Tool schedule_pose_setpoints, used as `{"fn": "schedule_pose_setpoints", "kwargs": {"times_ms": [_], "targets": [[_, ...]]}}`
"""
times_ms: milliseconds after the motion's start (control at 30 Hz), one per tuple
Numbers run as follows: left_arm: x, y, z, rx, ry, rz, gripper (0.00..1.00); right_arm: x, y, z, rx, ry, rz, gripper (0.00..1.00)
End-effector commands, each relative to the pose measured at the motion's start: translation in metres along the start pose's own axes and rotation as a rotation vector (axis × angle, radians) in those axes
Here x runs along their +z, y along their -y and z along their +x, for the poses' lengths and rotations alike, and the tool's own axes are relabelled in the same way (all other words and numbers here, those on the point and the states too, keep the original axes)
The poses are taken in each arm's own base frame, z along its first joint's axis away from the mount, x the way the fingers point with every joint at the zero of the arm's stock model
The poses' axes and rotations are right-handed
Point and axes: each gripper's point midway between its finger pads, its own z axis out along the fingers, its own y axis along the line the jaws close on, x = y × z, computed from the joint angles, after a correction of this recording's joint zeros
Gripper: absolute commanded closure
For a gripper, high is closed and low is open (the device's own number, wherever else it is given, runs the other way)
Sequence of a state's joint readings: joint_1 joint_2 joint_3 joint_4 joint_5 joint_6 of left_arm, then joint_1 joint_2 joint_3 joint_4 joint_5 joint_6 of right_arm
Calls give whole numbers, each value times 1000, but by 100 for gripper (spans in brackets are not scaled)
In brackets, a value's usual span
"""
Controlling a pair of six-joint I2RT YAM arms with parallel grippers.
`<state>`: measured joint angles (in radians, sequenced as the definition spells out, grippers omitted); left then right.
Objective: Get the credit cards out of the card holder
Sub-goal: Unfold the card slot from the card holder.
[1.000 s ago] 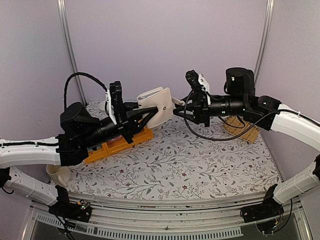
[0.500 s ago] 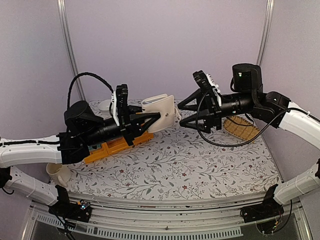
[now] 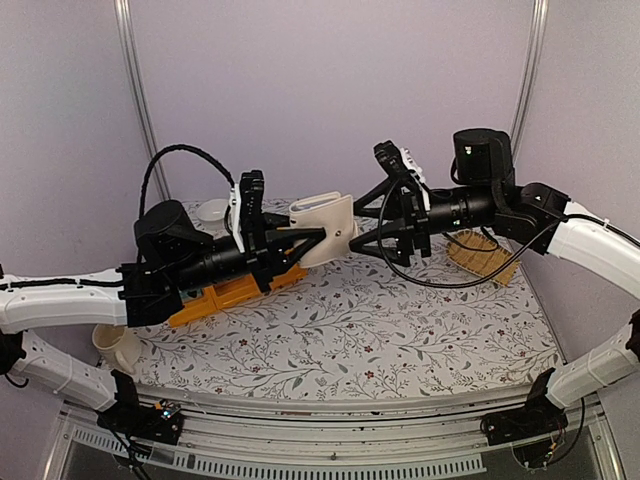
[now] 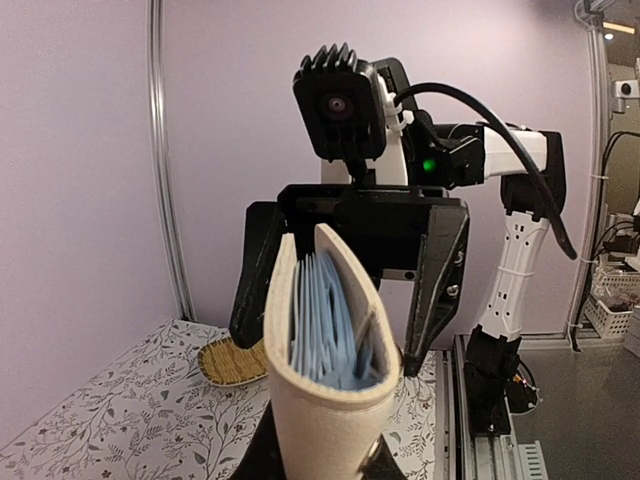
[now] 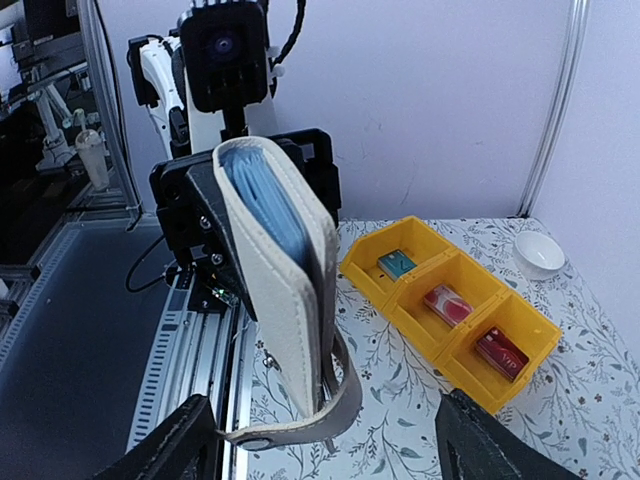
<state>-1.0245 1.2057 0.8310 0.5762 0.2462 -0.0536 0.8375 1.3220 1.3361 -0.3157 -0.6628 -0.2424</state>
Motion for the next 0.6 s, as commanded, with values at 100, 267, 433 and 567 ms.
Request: {"fn": "schedule_pose_setpoints", "kwargs": {"times_ms": [100,267,433,567], "targets": [[7,-24,-5,50,-5,-119,100,-2,7,-27,66,103,29,8],[8,-28,-2,73,-20,-156,100,5,26,-14,125,67,138,13],[5,-20,-7,67,12,-115,100,6,38,8,119,-8,212,27],[5,-18,-6,63,9,-103,100,8,38,16,115,-31,183,34]]}}
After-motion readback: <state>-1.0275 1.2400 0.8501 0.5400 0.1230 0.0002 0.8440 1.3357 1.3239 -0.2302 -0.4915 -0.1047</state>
